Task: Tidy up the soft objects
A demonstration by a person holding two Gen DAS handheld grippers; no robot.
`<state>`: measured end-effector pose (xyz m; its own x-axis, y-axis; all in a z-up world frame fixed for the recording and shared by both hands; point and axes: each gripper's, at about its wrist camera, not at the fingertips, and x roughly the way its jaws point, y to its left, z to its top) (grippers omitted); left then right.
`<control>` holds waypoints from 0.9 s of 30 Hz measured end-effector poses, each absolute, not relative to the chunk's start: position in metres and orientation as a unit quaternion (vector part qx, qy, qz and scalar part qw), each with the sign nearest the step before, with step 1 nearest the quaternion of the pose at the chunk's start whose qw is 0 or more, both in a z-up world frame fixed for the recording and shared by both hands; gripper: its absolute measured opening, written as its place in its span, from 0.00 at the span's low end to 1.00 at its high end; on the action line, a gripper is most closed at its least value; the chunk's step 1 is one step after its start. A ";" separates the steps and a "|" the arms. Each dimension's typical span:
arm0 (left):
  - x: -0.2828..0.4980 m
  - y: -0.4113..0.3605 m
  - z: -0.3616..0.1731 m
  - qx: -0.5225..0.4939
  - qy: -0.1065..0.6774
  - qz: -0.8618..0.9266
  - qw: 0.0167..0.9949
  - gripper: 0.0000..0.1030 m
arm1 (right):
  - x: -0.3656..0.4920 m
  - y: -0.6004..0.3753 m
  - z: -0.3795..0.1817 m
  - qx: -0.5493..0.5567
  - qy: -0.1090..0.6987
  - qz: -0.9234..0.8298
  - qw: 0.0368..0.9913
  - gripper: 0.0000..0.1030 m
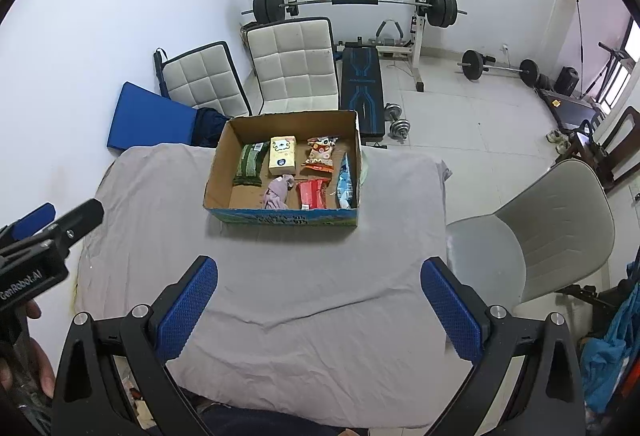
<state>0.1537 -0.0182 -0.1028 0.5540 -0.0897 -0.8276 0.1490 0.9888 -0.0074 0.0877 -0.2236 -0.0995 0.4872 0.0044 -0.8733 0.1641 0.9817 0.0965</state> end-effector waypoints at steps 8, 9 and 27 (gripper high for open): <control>0.154 -0.017 -0.101 0.034 0.451 -0.059 0.890 1.00 | 0.103 -0.223 -0.110 0.079 0.502 -0.059 0.859 1.00; 0.155 -0.016 -0.102 0.035 0.449 -0.057 0.891 1.00 | 0.106 -0.223 -0.110 0.079 0.500 -0.059 0.860 1.00; 0.179 -0.021 -0.106 0.033 0.433 -0.049 0.900 1.00 | 0.147 -0.213 -0.100 0.061 0.471 -0.063 0.878 1.00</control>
